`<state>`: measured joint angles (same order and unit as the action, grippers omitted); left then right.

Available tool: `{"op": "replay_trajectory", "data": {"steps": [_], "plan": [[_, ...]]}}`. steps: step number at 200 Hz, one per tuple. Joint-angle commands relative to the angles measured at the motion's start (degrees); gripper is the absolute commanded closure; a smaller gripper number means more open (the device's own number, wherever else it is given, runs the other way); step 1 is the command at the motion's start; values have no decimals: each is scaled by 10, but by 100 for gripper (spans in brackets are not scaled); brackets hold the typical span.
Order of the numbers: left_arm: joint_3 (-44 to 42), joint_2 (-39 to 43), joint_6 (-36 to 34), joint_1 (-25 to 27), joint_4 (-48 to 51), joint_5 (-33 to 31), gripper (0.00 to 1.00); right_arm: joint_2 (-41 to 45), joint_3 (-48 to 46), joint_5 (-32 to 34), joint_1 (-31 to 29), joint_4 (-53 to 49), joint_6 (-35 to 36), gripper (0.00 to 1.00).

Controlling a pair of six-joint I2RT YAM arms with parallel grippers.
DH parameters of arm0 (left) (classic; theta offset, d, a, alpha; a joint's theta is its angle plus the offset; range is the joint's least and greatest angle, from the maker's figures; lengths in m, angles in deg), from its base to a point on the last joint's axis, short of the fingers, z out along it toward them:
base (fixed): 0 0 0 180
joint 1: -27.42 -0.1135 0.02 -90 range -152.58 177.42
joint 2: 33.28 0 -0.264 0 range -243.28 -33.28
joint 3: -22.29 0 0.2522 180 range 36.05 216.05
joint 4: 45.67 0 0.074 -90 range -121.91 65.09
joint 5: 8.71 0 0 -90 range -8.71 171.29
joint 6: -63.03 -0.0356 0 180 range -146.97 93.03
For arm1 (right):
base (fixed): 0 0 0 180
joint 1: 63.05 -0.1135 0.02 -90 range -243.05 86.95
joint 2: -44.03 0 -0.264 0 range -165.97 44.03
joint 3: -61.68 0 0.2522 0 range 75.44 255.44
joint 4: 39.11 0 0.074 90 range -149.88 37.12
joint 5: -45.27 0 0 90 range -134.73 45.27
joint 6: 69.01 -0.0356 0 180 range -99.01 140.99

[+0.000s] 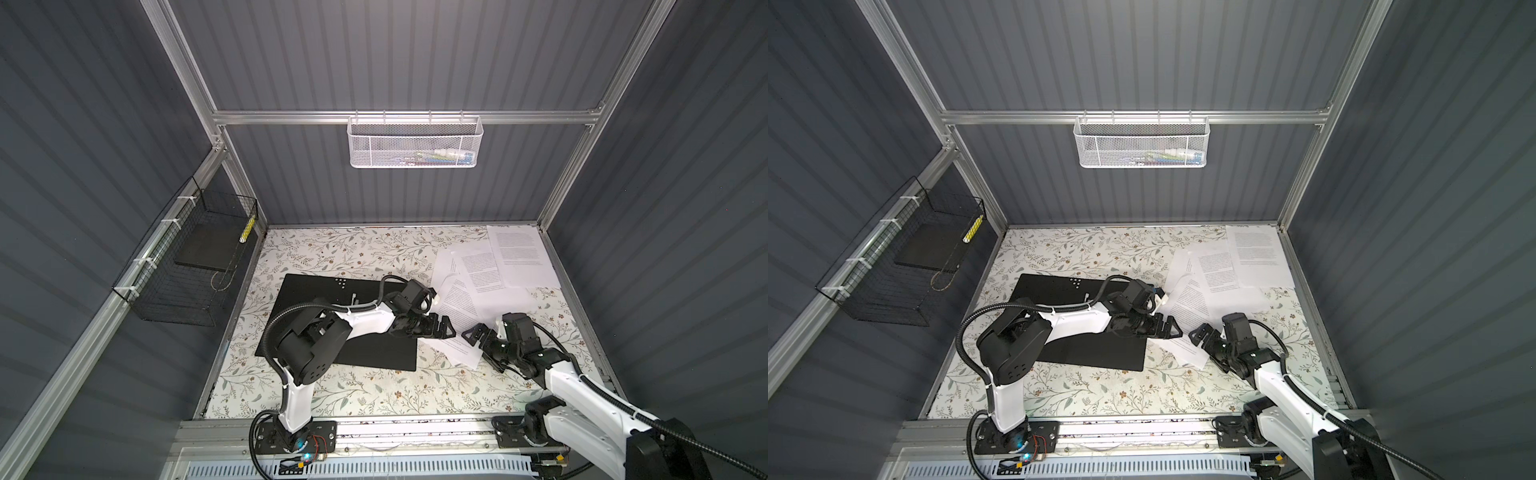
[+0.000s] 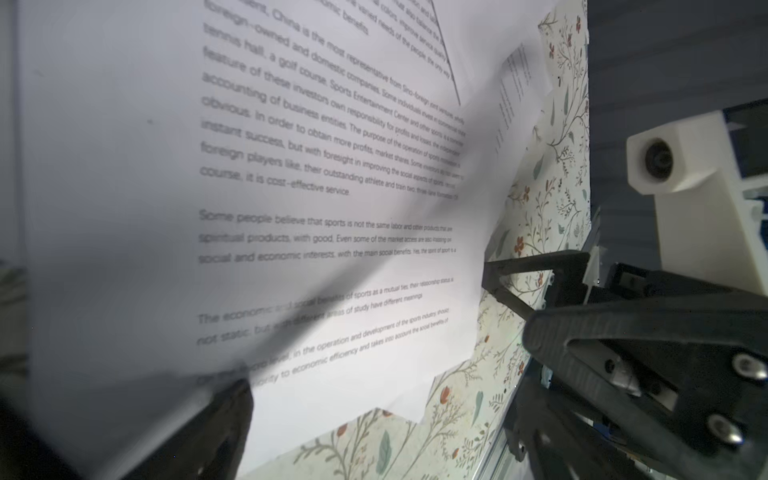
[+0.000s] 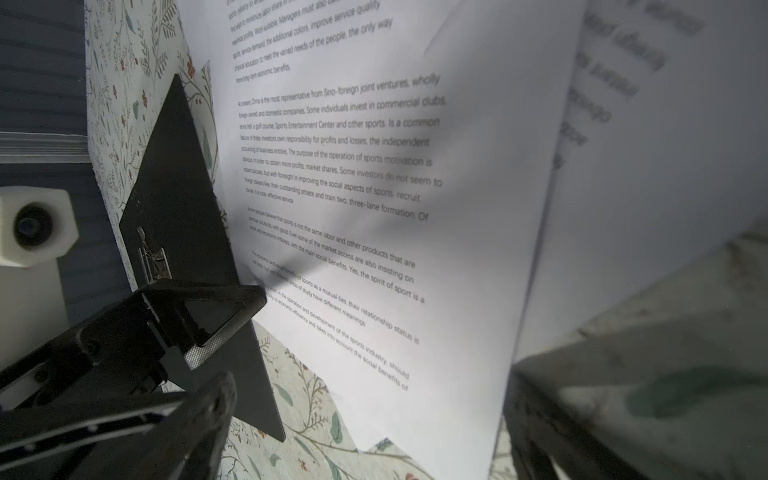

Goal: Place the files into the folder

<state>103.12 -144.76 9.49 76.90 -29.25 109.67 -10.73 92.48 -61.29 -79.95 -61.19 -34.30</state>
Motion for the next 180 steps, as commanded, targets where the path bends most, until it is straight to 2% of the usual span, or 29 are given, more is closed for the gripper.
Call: {"op": "replay_trajectory", "data": {"steps": [1, 66, 107, 136, 180], "plan": [[5, -25, 7, 3, 0, 15, 0, -18, -25, -4, 0, -19, -10, 1], [-9, -37, -19, 4, 25, -6, 0, 17, -4, -12, 0, -10, 24, 1], [-17, -40, -25, 4, 26, -10, 0, 16, 14, 28, 1, -29, 65, 1], [-22, -40, -27, 3, 25, -10, 0, -7, 24, 39, 8, 14, 104, 1], [-27, -33, -29, 4, 25, -11, 0, -59, 36, 4, 18, 93, 122, 1]]}}
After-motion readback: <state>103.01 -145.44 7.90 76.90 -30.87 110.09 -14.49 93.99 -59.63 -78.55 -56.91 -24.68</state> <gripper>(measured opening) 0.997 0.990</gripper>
